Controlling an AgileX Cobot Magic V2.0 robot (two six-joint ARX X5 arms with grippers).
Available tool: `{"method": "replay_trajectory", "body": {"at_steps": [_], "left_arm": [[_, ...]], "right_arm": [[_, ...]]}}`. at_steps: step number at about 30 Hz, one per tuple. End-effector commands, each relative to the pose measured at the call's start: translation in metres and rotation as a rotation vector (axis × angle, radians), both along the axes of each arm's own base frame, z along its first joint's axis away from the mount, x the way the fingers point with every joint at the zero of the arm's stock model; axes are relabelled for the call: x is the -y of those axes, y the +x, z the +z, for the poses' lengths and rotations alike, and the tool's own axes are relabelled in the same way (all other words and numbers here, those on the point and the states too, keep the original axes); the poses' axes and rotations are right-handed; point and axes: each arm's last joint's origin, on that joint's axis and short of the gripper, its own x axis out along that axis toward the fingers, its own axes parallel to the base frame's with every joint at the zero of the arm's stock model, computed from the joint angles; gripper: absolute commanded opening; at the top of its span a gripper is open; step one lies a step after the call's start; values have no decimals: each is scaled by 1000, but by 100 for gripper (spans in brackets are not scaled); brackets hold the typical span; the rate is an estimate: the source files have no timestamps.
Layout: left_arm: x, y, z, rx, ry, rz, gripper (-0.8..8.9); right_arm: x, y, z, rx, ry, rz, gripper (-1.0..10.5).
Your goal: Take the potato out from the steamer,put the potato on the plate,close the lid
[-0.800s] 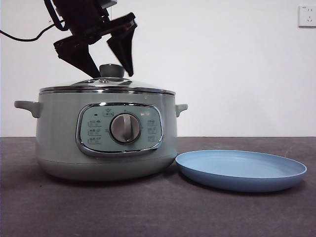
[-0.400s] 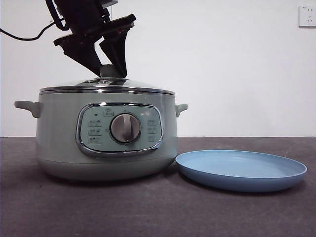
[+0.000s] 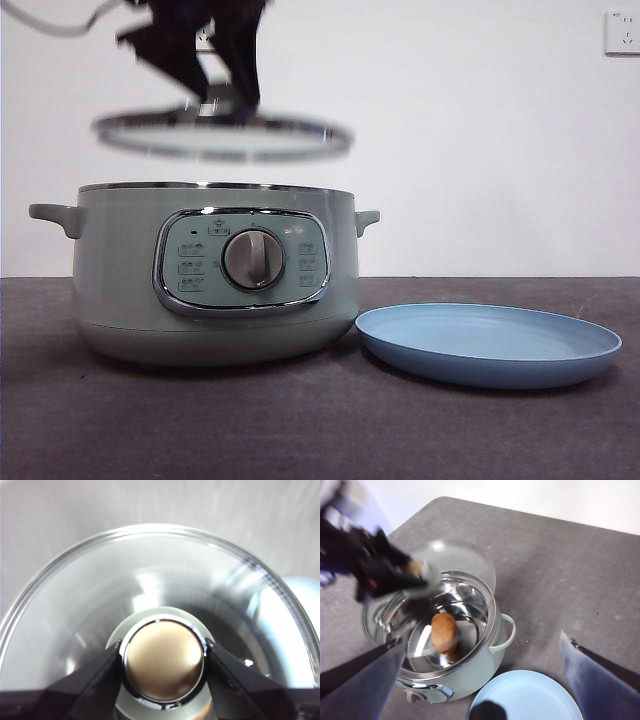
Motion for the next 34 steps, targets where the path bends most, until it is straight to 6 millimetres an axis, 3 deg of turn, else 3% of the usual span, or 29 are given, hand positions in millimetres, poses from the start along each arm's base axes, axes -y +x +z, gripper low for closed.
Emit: {"method": "replay_trajectory", "body": {"at_steps": [1, 10, 20, 26, 34], "left_arm": [[-7, -12, 45, 113, -18, -27, -9], [-33, -64, 118, 208, -4, -68, -8], [-75, -145, 164, 368, -71, -58, -9], [-106, -205, 181, 475, -113, -40, -8], [-149, -275, 191, 647, -90, 178, -9]], "right_arm": [[0, 0, 1, -6, 17, -9, 626], [-13, 0, 10, 57, 76, 19, 626], [-54, 10, 9, 65, 92, 149, 626], [-97, 35, 4, 29, 77, 242, 626], [-164, 70, -20, -41, 17, 351, 626]]}}
